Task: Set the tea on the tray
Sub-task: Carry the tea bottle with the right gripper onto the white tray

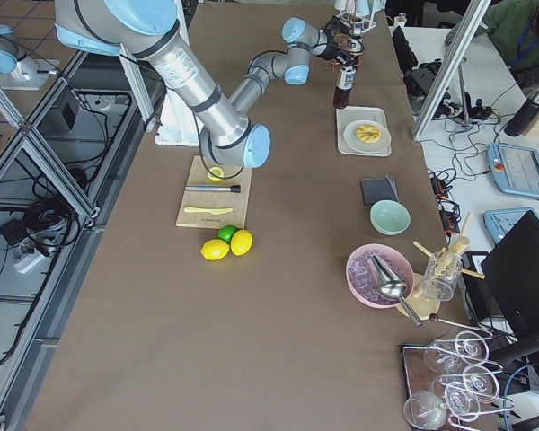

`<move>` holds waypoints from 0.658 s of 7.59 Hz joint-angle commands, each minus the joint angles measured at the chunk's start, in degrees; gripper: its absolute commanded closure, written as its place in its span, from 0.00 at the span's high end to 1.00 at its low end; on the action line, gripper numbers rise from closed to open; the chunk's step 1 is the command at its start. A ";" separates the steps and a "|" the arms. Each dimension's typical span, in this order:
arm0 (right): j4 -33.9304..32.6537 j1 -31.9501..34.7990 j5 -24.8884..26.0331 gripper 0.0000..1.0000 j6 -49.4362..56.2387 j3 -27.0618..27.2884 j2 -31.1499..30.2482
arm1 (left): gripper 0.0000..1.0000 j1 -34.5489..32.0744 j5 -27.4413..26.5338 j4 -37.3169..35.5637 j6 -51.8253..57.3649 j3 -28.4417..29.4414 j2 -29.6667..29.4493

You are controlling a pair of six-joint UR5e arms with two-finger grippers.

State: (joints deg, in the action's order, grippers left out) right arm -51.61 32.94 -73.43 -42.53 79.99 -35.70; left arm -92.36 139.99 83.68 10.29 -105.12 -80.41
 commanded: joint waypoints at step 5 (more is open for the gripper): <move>14.15 1.95 0.04 0.00 -3.70 -26.62 10.29 | 0.99 -0.02 -0.33 0.08 0.00 -0.17 0.52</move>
State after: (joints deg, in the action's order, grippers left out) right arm -40.85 34.87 -73.49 -46.05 57.35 -25.93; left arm -92.37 139.66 83.75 10.28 -105.12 -79.90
